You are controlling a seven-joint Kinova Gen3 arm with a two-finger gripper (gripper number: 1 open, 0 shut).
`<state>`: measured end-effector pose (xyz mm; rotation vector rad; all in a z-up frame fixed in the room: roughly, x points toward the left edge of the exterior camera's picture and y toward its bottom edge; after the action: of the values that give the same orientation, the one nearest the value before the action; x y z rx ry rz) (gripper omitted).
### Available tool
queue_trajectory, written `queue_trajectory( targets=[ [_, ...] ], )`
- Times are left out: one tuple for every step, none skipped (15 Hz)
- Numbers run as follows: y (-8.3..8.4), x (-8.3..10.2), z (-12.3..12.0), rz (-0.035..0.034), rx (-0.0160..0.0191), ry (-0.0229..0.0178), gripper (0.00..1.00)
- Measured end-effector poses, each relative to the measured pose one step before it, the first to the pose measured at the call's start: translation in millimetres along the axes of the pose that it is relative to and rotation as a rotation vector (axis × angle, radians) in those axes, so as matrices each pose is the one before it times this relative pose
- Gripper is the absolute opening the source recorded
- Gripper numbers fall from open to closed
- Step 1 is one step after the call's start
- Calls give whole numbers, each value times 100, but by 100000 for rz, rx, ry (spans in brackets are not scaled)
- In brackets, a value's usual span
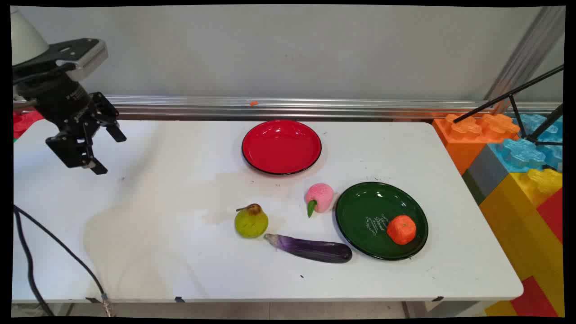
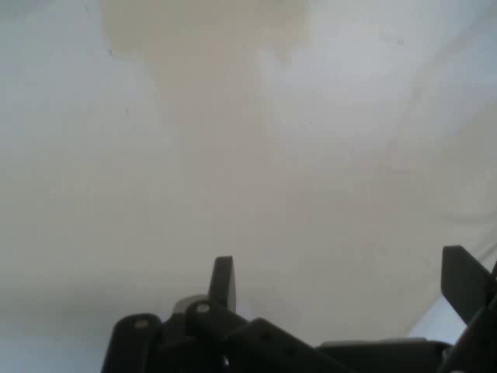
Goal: Pick up the mandarin from the green plate
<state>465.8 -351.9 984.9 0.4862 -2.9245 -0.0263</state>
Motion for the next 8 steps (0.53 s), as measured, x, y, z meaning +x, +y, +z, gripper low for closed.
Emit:
queue_trajectory(
  targets=[
    [113,145,156,-926,-309,889,100],
    [147,228,149,-786,-308,736,100],
    [343,591,234,-1487,-559,1295,100],
    [542,986,323,-2143,-628,1695,100],
    [412,717,224,-1467,-258,937,100],
    [485,812,232,-1636,-139,1050,100],
    [622,1054,286,-2150,40,1012,100],
    [687,1106,272,-2213,279,783,100]
  ],
)
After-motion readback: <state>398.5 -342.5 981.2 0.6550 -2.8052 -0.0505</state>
